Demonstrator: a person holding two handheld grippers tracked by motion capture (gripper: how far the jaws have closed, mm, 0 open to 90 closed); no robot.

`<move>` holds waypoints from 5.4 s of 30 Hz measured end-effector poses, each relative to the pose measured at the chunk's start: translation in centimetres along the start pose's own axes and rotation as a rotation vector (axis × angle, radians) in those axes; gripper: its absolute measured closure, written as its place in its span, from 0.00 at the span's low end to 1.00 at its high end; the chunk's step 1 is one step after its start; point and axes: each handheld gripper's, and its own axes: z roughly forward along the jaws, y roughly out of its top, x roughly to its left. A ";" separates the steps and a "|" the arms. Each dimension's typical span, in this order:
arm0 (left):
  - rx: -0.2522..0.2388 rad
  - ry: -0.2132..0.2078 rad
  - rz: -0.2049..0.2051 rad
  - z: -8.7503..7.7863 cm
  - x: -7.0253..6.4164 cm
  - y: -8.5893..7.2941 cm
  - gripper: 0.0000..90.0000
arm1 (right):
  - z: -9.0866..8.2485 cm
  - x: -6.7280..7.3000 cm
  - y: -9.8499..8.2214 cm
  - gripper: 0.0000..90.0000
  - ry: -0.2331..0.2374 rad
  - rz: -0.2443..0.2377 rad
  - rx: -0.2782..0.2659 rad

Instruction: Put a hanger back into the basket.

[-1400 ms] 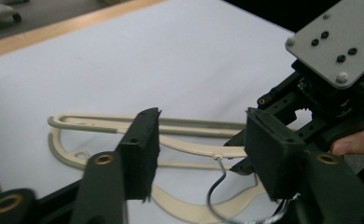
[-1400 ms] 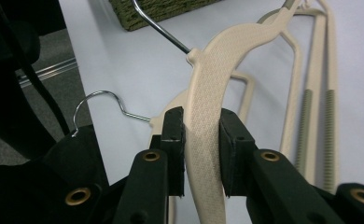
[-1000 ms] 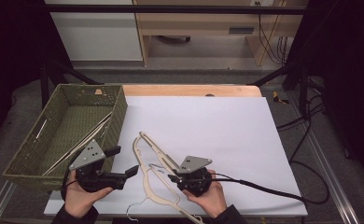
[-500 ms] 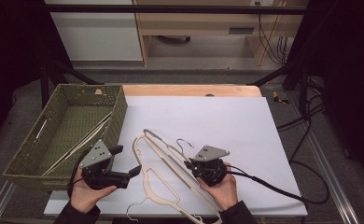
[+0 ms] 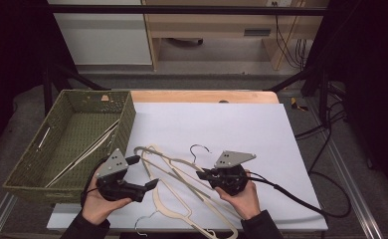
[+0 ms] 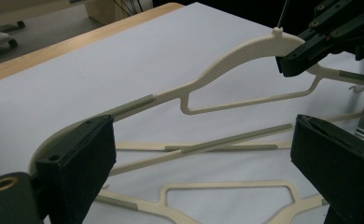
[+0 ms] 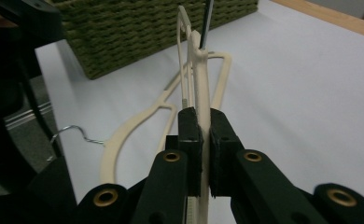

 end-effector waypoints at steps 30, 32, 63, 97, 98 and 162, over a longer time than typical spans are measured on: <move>0.200 -0.144 0.206 3.8 -2.4 0.6 0.76 | 1.1 2.3 0.1 0.94 0.197 -0.118 0.057; 0.204 -0.144 0.208 3.7 -2.5 0.6 0.78 | 1.1 2.3 0.1 0.91 0.171 -0.120 0.048; 0.144 -0.096 0.089 1.2 -3.0 1.3 0.96 | -3.3 -0.5 -0.3 0.20 -0.090 -0.035 -0.131; -0.012 0.082 0.136 -9.2 4.0 10.5 0.96 | -7.2 -4.1 -3.6 0.07 -0.192 0.150 -0.195; -0.015 0.083 0.126 -9.5 4.9 10.6 0.96 | -7.2 -4.2 -3.7 0.07 -0.195 0.150 -0.195; 0.137 0.383 0.028 -13.6 20.6 -1.3 0.95 | -7.2 -4.6 -4.1 0.05 -0.196 0.154 -0.179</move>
